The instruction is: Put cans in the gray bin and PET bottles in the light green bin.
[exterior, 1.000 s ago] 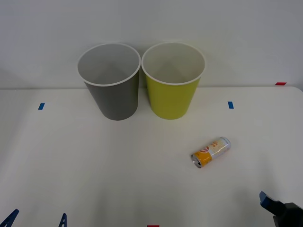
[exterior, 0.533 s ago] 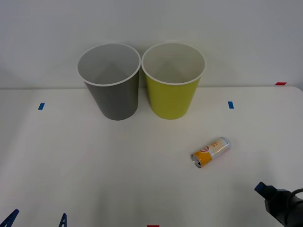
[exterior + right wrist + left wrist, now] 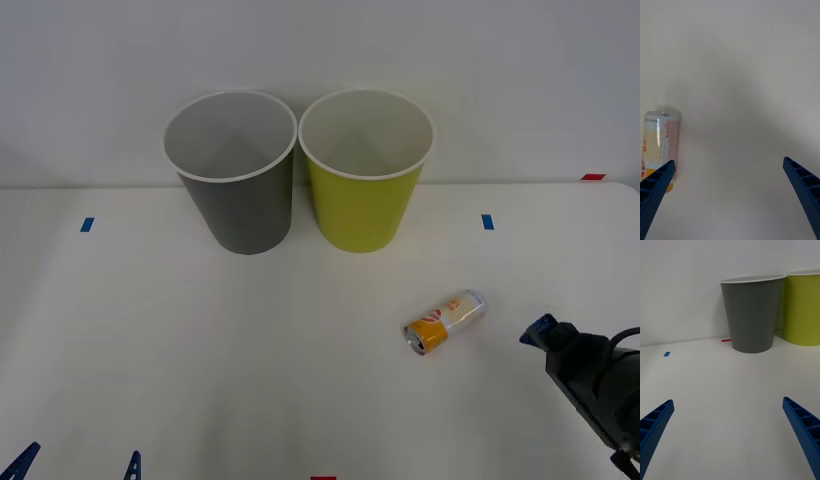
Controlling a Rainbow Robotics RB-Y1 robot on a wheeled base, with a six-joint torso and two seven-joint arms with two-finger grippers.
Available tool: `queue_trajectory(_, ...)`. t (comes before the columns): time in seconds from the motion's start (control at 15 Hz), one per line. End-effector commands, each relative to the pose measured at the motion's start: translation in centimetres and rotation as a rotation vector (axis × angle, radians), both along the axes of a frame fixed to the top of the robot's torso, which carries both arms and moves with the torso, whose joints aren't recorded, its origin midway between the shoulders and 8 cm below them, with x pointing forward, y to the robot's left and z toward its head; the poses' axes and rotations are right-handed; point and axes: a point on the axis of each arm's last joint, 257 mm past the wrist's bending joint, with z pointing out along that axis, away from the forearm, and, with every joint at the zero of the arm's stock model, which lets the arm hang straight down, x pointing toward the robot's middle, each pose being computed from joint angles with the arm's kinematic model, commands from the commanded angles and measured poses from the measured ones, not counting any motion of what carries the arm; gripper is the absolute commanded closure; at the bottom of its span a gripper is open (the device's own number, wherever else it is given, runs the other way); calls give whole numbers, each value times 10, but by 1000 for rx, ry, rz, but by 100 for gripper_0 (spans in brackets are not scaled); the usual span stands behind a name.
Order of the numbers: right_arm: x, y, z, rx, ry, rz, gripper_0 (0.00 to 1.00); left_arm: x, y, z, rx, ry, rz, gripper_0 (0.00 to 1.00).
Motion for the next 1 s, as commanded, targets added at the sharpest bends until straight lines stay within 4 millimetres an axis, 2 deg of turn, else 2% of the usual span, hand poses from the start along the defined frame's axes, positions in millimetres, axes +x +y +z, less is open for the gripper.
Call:
queue_trajectory(0.07,29,16,43,87,-90,34,0,0,0,0,0,0,0,0)
queue_trajectory(0.27,34,30,68,81,-71,112,0,0,0,0,0,0,0,0)
queue_trajectory(0.53,45,52,93,54,-117,218,0,0,0,0,0,0,0,0)
queue_trajectory(0.6,50,57,94,41,-117,237,0,0,0,0,0,0,0,0)
queue_trajectory(0.8,64,61,77,-20,-54,263,0,0,0,0,0,0,0,0)
queue_trajectory(1.0,67,56,56,-71,6,245,0,0,0,0,0,0,0,0)
